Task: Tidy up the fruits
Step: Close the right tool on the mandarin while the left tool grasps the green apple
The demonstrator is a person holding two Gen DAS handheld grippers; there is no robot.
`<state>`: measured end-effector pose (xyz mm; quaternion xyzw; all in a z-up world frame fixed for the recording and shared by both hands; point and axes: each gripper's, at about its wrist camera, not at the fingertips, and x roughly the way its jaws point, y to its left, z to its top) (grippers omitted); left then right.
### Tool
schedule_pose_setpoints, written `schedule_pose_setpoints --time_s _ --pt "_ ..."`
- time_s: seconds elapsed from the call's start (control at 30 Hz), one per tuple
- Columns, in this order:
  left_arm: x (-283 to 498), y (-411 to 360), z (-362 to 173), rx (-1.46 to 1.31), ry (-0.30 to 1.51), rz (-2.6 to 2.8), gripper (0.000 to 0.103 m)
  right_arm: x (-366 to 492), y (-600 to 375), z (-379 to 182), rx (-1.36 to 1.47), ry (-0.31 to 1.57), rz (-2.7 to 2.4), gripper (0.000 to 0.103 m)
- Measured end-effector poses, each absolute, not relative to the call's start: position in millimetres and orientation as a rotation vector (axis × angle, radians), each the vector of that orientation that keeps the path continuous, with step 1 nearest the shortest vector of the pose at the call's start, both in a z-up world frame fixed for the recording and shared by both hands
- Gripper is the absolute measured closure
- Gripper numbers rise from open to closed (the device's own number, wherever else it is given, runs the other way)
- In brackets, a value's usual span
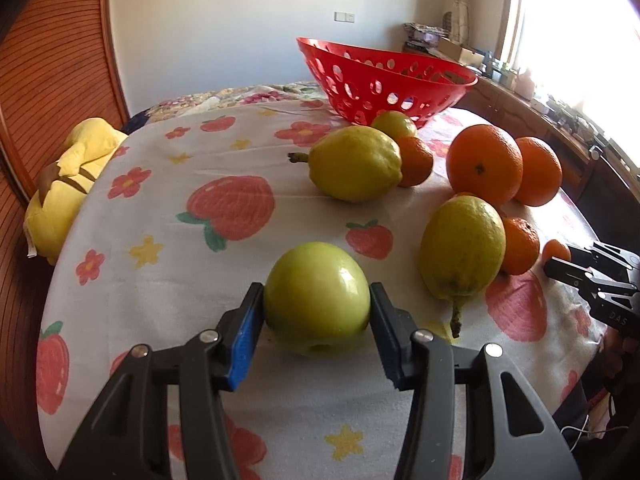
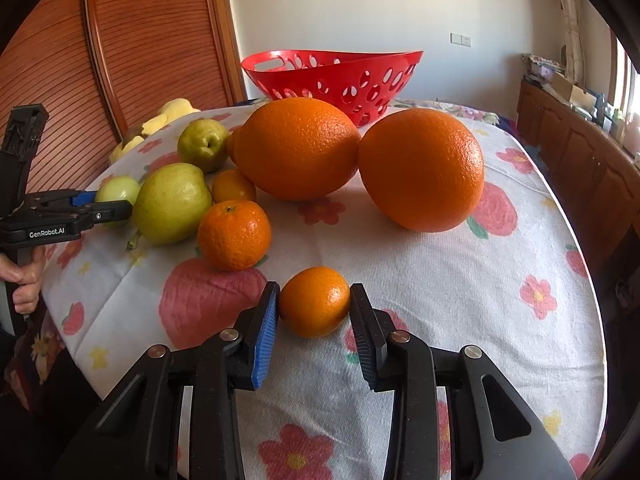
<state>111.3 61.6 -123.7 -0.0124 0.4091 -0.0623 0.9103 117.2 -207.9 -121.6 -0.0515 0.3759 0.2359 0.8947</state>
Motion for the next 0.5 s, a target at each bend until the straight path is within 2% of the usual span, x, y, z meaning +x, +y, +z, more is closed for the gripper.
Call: schedule_pose_setpoints --time_s 0.27,0.5 --pt "106 67 -102 -0.034 0.782 -0.121 0.053 114 -210 -115 -0.113 0.759 0.492 0.069" --pt "112 60 -63 -0.024 0.706 -0.155 0.053 113 -215 -80 -0.127 0.695 0.511 0.069"
